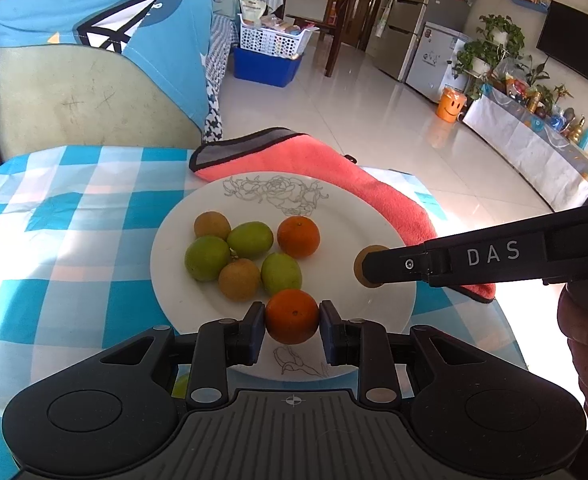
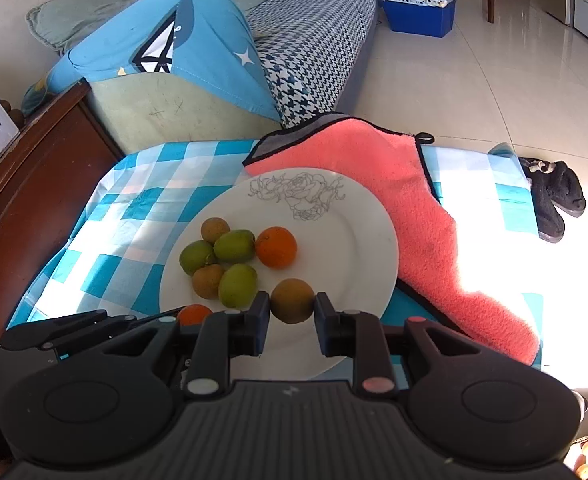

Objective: Organize fruits
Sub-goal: 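Open both grippers to drop the fruits onto the plate, then move both grippers back toward the oranges left on the cloth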

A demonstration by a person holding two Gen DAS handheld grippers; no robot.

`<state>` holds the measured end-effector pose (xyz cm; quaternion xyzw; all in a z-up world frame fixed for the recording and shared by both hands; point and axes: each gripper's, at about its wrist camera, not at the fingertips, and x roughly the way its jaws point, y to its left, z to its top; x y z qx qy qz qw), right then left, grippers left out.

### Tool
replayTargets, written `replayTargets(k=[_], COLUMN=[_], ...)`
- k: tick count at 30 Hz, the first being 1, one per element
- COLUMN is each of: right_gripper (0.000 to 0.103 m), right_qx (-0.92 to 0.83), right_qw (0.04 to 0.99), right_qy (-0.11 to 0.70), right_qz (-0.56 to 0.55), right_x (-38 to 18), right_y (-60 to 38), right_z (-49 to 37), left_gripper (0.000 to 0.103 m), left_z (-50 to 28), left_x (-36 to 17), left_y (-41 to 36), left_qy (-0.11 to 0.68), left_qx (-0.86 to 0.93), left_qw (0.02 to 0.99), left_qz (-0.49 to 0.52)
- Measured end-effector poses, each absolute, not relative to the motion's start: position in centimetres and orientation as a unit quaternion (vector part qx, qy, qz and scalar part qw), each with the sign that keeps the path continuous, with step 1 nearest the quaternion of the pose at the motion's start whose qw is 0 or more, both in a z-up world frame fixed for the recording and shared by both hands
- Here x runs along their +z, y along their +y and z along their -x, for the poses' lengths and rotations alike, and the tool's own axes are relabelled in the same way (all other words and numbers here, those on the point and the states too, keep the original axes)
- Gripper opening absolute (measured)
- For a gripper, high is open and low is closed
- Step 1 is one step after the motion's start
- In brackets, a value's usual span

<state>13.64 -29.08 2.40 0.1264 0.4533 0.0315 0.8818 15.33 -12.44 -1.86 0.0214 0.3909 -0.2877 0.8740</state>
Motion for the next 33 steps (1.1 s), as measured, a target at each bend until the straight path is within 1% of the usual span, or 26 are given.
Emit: replayTargets(k=[3,5,6,7,8,9,11,12,14,21,24,28,33], right_gripper=[0.025,0.027,0.027,0.027,0.027,0.027,0.027,0.027,0.027,0.029,0.032,0.032,0.033], right_qx=[0.024,0.017,0.014,0.012,0.009,0.007,0.004,0.003,0.003,0.018,0.023,0.032,0.051], right_qw=[0.880,0.882,0.883,0.884,0.885,0.886,0.887,0.887,0.886,0.889,0.889,0.889,0.891], right_qy=[0.455,0.450,0.447,0.444,0.440,0.437,0.435,0.435,0.434,0.430,0.430,0.429,0.429], right_qz=[-0.134,-0.140,-0.143,-0.147,-0.151,-0.154,-0.157,-0.158,-0.160,-0.157,-0.157,-0.156,-0.138], right_x=[2.2,2.2,2.3,2.4,2.6,2.7,2.9,2.9,3.0,3.5,3.7,3.9,4.1], right_y=[-29.3,-29.6,-29.7,-29.8,-29.9,-30.0,-30.1,-30.2,-30.2,-29.5,-29.1,-28.5,-27.1], right_z=[-13.9,-14.0,-14.0,-14.0,-14.0,-14.0,-14.0,-13.9,-13.9,-13.3,-13.0,-12.3,-11.4], left_gripper=[0.028,0.030,0.040,0.048,0.061,0.068,0.072,0.077,0.081,0.082,0.082,0.082,0.082], left_z=[-15.2,-15.0,-14.9,-14.8,-14.6,-14.5,-14.4,-14.4,-14.3,-14.3,-14.4,-14.4,-14.0], left_x=[-1.7,-1.2,-1.0,-0.7,-0.4,0.0,0.7,1.0,1.6,2.9,3.1,3.4,4.0], left_y=[-12.6,-12.6,-12.6,-12.5,-12.5,-12.4,-12.2,-12.0,-11.6,-9.5,-8.2,-6.5,-4.5], left_qy=[0.384,0.379,0.376,0.370,0.363,0.355,0.349,0.349,0.351,0.370,0.379,0.390,0.388], left_qx=[-0.287,-0.290,-0.287,-0.281,-0.274,-0.267,-0.256,-0.252,-0.241,-0.209,-0.195,-0.179,-0.169], left_qw=[0.877,0.879,0.881,0.885,0.890,0.895,0.901,0.902,0.904,0.904,0.904,0.902,0.905], left_qz=[-0.023,-0.020,-0.020,-0.021,-0.023,-0.026,-0.032,-0.033,-0.033,-0.049,-0.041,-0.038,-0.046])
